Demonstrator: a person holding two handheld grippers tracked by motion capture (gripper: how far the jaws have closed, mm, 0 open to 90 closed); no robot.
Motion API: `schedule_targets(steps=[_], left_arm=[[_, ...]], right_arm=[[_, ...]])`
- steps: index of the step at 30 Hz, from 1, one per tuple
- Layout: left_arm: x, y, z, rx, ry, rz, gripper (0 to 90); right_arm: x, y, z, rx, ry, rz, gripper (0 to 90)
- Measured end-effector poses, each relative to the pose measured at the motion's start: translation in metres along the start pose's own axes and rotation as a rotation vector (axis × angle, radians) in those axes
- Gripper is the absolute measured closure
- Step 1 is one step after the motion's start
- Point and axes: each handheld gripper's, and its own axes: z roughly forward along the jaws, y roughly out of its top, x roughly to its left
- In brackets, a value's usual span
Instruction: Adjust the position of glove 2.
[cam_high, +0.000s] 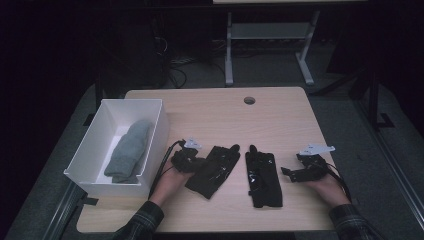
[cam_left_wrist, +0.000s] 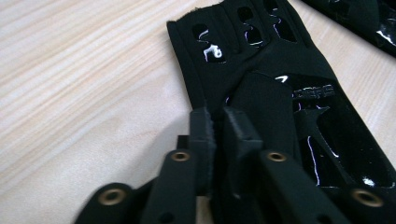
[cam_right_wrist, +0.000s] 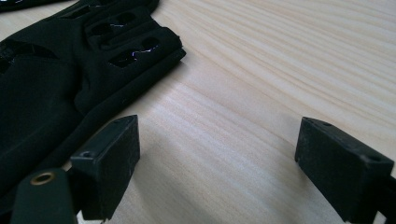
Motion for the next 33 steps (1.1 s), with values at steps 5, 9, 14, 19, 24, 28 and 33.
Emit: schedule_targets(steps=[5,9,14,19,24,28,33], left_arm=[[0.002,0.000,0.000,-0.005,-0.014,-0.043,86.7],[0.006,0.000,-0.004,-0.045,-0.055,-0.085,87.3],[0.006,0.004,-0.016,-0.101,-0.096,-0.110,87.3],[0.003,0.008,-0.024,-0.139,-0.120,-0.123,87.3],[0.001,0.012,-0.030,-0.166,-0.129,-0.120,87.4],[0.001,0.013,-0.034,-0.183,-0.141,-0.123,87.4],[0.001,0.017,-0.038,-0.205,-0.154,-0.130,87.4]], right_arm=[[0.000,0.002,-0.006,0.010,0.011,-0.011,40.2],[0.005,0.002,-0.016,0.000,0.104,-0.020,78.6],[0.020,0.004,-0.015,0.032,0.205,-0.089,90.0],[0.034,0.007,-0.009,0.065,0.269,-0.130,90.0],[0.045,0.011,-0.004,0.077,0.318,-0.152,90.0],[0.058,0.017,0.001,0.079,0.346,-0.179,90.0],[0.069,0.022,0.008,0.080,0.364,-0.209,90.0]])
